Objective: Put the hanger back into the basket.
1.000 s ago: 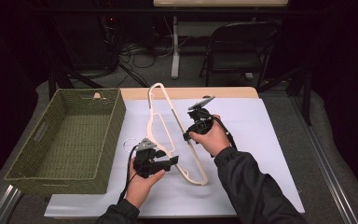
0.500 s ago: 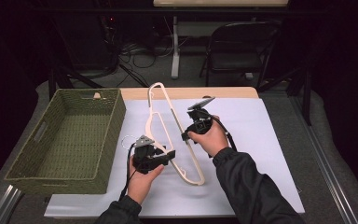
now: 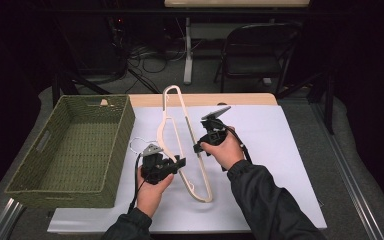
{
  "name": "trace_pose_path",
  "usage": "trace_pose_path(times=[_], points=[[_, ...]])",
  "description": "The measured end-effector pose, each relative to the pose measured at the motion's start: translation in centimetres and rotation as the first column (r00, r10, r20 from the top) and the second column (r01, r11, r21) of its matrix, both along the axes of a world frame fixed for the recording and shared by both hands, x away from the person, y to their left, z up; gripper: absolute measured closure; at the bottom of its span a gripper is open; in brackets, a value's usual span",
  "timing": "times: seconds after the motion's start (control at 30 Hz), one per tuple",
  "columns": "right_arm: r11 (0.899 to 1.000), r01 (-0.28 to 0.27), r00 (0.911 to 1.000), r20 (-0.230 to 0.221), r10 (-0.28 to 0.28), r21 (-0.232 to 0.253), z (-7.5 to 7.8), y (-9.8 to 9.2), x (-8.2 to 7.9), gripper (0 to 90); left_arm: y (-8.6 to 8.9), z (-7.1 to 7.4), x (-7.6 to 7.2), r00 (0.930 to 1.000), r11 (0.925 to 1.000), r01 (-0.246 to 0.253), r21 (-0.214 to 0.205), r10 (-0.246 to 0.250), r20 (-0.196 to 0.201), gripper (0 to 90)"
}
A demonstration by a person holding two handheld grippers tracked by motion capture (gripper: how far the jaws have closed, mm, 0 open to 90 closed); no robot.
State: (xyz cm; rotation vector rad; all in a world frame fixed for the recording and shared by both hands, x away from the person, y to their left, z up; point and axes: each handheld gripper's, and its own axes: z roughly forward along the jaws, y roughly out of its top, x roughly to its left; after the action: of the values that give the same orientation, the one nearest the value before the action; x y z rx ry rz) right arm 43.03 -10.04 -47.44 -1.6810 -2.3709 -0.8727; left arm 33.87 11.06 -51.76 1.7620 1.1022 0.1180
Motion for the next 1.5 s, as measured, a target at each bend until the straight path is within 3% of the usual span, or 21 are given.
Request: trace_pose_path(times=[0.3,0.5,0.67,0.73,0.8,0.83,0.87,0.97,1.0,1.07,1.1,1.17,1.23,1.3,1.5], points=[[1.0,0.0,0.9991,-0.043,-0.001,-0.02,-0.7,0.0,0.0,78.0,-0.4,0.7,0.1,0.9994,0.9995,0.031,-0.008,-0.031,0.013,76.4],[1.0,0.022,0.9978,-0.063,-0.022,-0.001,-1.1,-0.3,0.0,77.8,-0.5,0.7,0.4,0.9995,0.9987,0.024,-0.046,-0.025,-0.022,78.0],[1.0,0.012,0.9989,-0.045,-0.012,0.009,-1.0,-0.5,-0.1,77.5,-0.4,0.8,0.5,0.9991,0.9977,0.014,-0.066,-0.017,-0.038,79.7],[0.999,0.03,0.9979,-0.059,-0.029,0.013,-0.8,-0.4,-0.2,77.5,-0.3,1.0,0.5,0.999,0.9972,0.009,-0.074,-0.012,-0.044,80.1],[1.0,0.012,0.9991,-0.04,-0.012,0.022,-0.7,-0.6,-0.2,77.3,-0.2,1.3,0.6,0.9991,0.9969,0.009,-0.079,-0.012,-0.042,81.2],[0.999,0.018,0.9997,-0.018,-0.017,0.048,-0.6,-0.7,-0.2,76.7,-0.1,1.4,0.6,0.999,0.9964,0.005,-0.085,-0.009,-0.043,82.0],[0.998,0.032,0.999,-0.034,-0.031,0.052,-0.3,-0.7,-0.4,75.7,0.0,1.8,0.6,0.999,0.9956,0.005,-0.093,-0.01,-0.044,82.5],[0.999,-0.003,1.0,-0.006,0.003,0.054,0.0,-0.9,-0.4,74.7,0.3,2.3,0.8,0.9987,0.9929,0.007,-0.119,-0.013,-0.049,85.7],[0.997,-0.007,0.9999,0.009,0.006,0.08,0.5,-1.2,-0.7,72.2,0.6,2.9,1.0,0.9985,0.9938,0.01,-0.111,-0.016,-0.052,86.6],[0.996,-0.015,0.9996,0.025,0.013,0.083,0.6,-1.4,-0.7,70.8,0.7,3.2,1.1,0.9989,0.995,0.014,-0.099,-0.018,-0.043,86.9],[0.996,-0.012,0.9978,0.066,0.006,0.088,1.0,-1.9,-0.8,67.3,0.8,3.5,1.1,0.9993,0.9969,0.014,-0.077,-0.017,-0.032,87.0],[0.997,-0.014,0.9979,0.064,0.009,0.081,1.3,-2.3,-0.9,67.1,1.0,4.0,1.2,0.9996,0.9986,0.005,-0.052,-0.006,-0.026,87.0],[0.992,0.006,0.9946,0.102,-0.019,0.128,1.2,-2.9,-1.0,64.8,1.2,4.4,1.3,0.9996,0.9989,0.005,-0.046,-0.007,-0.028,87.0],[0.995,0.0,0.9959,0.09,-0.009,0.103,1.5,-3.7,-1.0,62.4,1.3,4.8,1.3,0.9997,0.9999,0.004,-0.015,-0.004,-0.024,87.0],[0.997,0.017,0.9907,0.133,-0.027,0.077,1.1,-5.2,-0.9,56.6,1.6,5.5,1.3,0.9996,1.0,0.006,0.005,-0.006,-0.026,87.0]])
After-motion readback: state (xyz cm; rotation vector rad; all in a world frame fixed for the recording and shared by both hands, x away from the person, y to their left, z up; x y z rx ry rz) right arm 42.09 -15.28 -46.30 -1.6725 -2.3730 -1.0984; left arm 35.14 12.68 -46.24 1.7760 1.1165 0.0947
